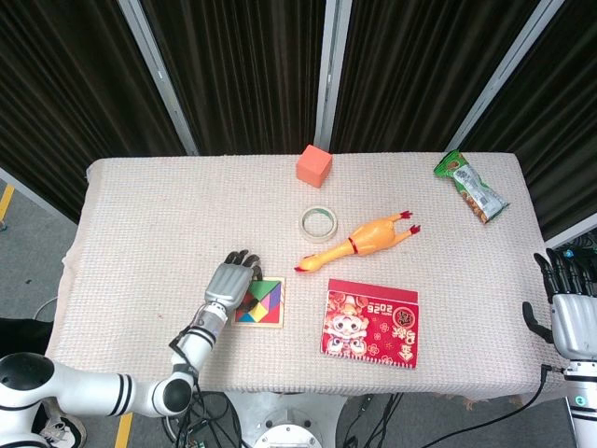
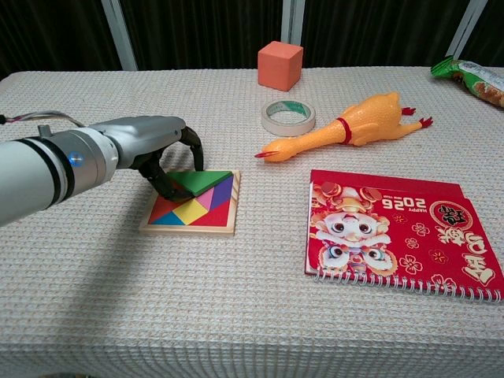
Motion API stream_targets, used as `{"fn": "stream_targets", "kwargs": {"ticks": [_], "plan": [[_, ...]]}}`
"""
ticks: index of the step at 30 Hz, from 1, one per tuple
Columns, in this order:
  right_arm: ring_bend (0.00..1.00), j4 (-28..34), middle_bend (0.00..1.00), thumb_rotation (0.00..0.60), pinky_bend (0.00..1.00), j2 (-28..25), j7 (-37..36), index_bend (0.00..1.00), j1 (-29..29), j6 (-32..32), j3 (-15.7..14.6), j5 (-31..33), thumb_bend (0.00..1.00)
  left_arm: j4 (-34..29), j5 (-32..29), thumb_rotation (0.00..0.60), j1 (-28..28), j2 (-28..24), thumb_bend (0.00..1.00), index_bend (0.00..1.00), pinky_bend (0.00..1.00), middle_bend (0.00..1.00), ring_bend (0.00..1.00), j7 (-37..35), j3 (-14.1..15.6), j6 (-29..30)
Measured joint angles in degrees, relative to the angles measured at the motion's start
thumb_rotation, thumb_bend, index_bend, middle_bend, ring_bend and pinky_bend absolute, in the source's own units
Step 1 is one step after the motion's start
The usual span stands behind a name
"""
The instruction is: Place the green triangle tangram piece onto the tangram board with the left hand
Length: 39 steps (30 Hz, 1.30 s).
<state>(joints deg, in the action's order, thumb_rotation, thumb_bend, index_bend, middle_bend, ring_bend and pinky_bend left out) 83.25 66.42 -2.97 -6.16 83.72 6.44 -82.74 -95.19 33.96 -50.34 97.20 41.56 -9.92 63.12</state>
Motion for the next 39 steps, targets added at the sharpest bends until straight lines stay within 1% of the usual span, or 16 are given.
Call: {"fn": "stream_targets", "kwargs": {"ticks": [3,15,22,28,36,39], "plan": [[0.0,0.0,0.0,0.6,0.0,-0.1,0.0,0.0,0.0,0.1,0.0,0.0,0.35,-0.1,0.1,0.6,0.0,-0.2,0.27,0.2,0.08,0.12,0.0,-0.3,0.1,0.0],[0.0,0.2,0.0,0.6,0.0,-0.1,0.1,0.0,0.0,0.2,0.1,0.0,0.35,-0.9,0.6,0.6,0.2,-1.4,0.27,0.1,0.08,0.12,0.0,-1.2,0.2,0.1],[0.0,0.3,0.0,0.6,0.0,-0.2,0.2,0.0,0.0,0.2,0.1,0.0,0.35,-1.5,0.7,0.6,0.4,-2.1,0.27,0.09,0.08,0.11,0.0,-1.7,0.5,0.1],[0.0,0.4,0.0,0.6,0.0,-0.2,0.3,0.0,0.1,0.4,0.1,-0.1,0.35,-3.3,1.9,0.6,0.9,-3.2,0.27,0.08,0.08,0.11,0.0,-2.0,0.7,1.3],[0.0,0.5,0.0,0.6,0.0,-0.3,0.3,0.0,0.1,0.4,0.2,0.0,0.35,-5.2,3.4,0.6,1.0,-4.4,0.26,0.08,0.08,0.11,0.0,-2.5,-0.3,2.7],[0.0,0.5,0.0,0.6,0.0,-0.3,0.3,0.0,0.1,0.4,0.1,-0.1,0.35,-5.3,4.6,0.6,1.0,-4.4,0.26,0.08,0.08,0.11,0.0,-2.3,-0.1,3.1]]}}
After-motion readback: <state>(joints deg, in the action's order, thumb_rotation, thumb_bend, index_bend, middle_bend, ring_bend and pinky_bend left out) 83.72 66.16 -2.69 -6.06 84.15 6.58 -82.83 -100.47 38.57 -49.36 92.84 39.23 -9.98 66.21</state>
